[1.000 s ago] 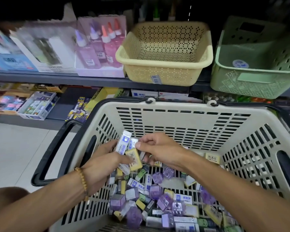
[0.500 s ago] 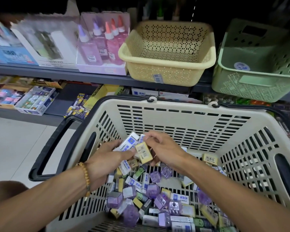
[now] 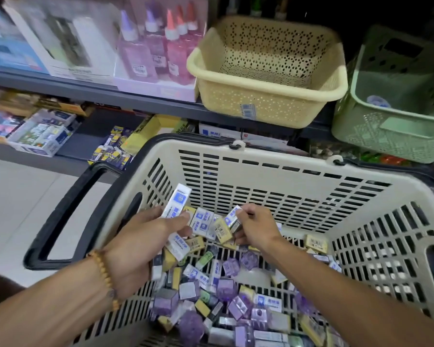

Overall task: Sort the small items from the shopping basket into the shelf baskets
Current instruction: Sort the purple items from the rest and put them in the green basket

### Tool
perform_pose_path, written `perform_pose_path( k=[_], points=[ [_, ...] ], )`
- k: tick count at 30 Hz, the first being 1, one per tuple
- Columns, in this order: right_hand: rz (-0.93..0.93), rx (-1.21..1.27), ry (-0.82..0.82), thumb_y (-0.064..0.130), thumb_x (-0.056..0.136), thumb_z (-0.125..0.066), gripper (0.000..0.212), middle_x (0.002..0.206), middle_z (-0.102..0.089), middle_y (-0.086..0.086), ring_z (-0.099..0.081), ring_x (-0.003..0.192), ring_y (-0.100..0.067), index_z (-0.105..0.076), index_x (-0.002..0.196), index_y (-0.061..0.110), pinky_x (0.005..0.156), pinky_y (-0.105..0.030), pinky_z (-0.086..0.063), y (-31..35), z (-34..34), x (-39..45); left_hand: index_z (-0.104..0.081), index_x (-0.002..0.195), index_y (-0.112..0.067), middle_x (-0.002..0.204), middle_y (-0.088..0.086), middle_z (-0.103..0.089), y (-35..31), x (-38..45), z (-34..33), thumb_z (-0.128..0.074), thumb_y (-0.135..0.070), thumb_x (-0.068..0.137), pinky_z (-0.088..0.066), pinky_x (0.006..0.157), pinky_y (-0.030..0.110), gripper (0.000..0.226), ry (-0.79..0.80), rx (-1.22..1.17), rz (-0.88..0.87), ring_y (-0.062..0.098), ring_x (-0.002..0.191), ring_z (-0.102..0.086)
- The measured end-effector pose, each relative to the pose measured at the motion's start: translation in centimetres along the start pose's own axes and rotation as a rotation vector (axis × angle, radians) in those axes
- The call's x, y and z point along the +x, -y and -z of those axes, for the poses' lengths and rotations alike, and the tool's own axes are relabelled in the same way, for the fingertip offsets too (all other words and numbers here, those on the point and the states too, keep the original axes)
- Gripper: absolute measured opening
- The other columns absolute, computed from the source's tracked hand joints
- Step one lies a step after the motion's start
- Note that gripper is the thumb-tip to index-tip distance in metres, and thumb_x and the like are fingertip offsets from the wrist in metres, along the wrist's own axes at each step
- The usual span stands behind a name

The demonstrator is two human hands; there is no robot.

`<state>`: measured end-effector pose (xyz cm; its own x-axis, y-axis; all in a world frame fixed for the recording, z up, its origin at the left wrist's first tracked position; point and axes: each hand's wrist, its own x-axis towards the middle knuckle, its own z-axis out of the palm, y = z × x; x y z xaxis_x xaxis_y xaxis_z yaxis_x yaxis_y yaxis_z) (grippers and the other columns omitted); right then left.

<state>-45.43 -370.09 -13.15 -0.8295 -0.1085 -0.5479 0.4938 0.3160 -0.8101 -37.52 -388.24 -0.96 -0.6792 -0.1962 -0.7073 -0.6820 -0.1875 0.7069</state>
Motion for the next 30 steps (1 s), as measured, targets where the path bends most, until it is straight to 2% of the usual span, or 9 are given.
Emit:
perform_pose_path(
  k=[5, 8, 11, 15, 17, 21, 25, 28, 30],
  points=[
    [-0.087, 0.001, -0.077, 0.012, 0.098, -0.056, 0.016, 0.084, -0.073, -0.019, -0.067, 0.056, -0.022, -0.069, 0.101, 0.003, 0.054, -0.031, -0.060, -0.2, 1.3, 0.4, -0.064, 0.112, -0.007, 0.095, 0.014, -0.075, -0.5, 0.2, -0.4, -0.069, -0.020, 0.087, -0.047, 0.061, 0.033, 0.028, 0.001, 0.004, -0.019, 0.023, 0.070, -0.061],
    [-0.049, -0.168, -0.123, 0.021, 0.099, -0.056, 0.022, 0.081, -0.074, -0.015, -0.070, 0.061, -0.023, -0.070, 0.099, 0.005, 0.060, -0.035, -0.062, -0.4, 2.2, 0.2, -0.063, 0.113, -0.008, 0.097, 0.015, -0.075, -0.8, 0.3, -0.4, -0.069, -0.018, 0.088, -0.045, 0.062, 0.033, 0.028, 0.008, -0.032, -0.029, 0.026, 0.075, -0.060],
    [0.072, -0.423, -0.114, 0.042, 0.093, -0.061, 0.037, 0.086, -0.073, -0.013, -0.069, 0.068, -0.023, -0.067, 0.095, 0.006, 0.071, -0.041, -0.060, -0.8, 2.8, -0.5, -0.065, 0.107, -0.010, 0.096, 0.015, -0.075, -1.0, 0.3, -0.4, -0.068, -0.019, 0.088, -0.046, 0.061, 0.032, 0.022, 0.021, -0.023, -0.037, 0.024, 0.071, -0.060],
    [0.273, -1.063, -0.214, 0.078, 0.076, -0.052, 0.064, 0.099, -0.063, 0.002, -0.062, 0.090, -0.019, -0.058, 0.100, 0.019, 0.067, -0.029, -0.047, -1.2, 1.9, -1.2, -0.067, 0.098, -0.011, 0.094, 0.014, -0.075, -1.3, 0.2, -0.4, -0.068, -0.019, 0.088, -0.049, 0.062, 0.031, 0.013, 0.018, -0.033, -0.057, 0.018, 0.063, -0.060],
    [0.329, -1.160, -0.252, 0.081, 0.075, -0.049, 0.070, 0.104, -0.061, 0.000, -0.059, 0.097, -0.021, -0.054, 0.107, 0.019, 0.068, -0.030, -0.043, -1.3, 0.7, -1.0, -0.067, 0.100, -0.013, 0.091, 0.013, -0.076, -1.3, 0.3, -0.4, -0.068, -0.020, 0.088, -0.049, 0.063, 0.032, 0.014, 0.006, -0.040, -0.067, 0.017, 0.062, -0.061],
    [0.391, -1.079, -0.253, 0.064, 0.079, -0.061, 0.057, 0.107, -0.060, -0.003, -0.054, 0.101, -0.023, -0.049, 0.110, 0.017, 0.074, -0.031, -0.040, -1.6, -1.0, -0.4, -0.067, 0.098, -0.015, 0.088, 0.010, -0.076, -1.5, 0.4, -0.4, -0.069, -0.022, 0.088, -0.048, 0.056, 0.027, 0.012, -0.005, -0.045, -0.087, 0.014, 0.055, -0.062],
    [0.431, -0.846, -0.027, 0.045, 0.080, -0.073, 0.059, 0.120, -0.058, -0.001, -0.050, 0.114, -0.021, -0.048, 0.128, 0.021, 0.096, -0.035, -0.044, -1.6, -1.6, 0.4, -0.066, 0.094, -0.014, 0.089, 0.012, -0.076, -1.8, 0.4, -0.3, -0.068, -0.021, 0.088, -0.051, 0.048, 0.025, 0.009, 0.001, -0.062, -0.092, 0.017, 0.059, -0.066],
    [0.391, -0.640, 0.085, 0.032, 0.075, -0.082, 0.062, 0.111, -0.064, 0.008, -0.059, 0.107, -0.011, -0.050, 0.128, 0.026, 0.093, -0.037, -0.052, -0.9, -1.6, 0.5, -0.064, 0.092, -0.013, 0.092, 0.014, -0.075, -2.0, 0.4, -0.2, -0.067, -0.020, 0.089, -0.049, 0.046, 0.024, 0.008, 0.008, -0.064, -0.098, 0.016, 0.057, -0.065],
    [0.420, -0.567, 0.054, 0.031, 0.072, -0.084, 0.055, 0.096, -0.064, 0.017, -0.060, 0.094, 0.002, -0.055, 0.118, 0.028, 0.085, -0.024, -0.055, -1.0, -0.7, 0.3, -0.064, 0.089, -0.015, 0.094, 0.013, -0.075, -2.1, 0.5, -0.2, -0.067, -0.021, 0.089, -0.047, 0.051, 0.026, 0.007, 0.008, -0.042, -0.110, 0.017, 0.060, -0.061]
  ],
)
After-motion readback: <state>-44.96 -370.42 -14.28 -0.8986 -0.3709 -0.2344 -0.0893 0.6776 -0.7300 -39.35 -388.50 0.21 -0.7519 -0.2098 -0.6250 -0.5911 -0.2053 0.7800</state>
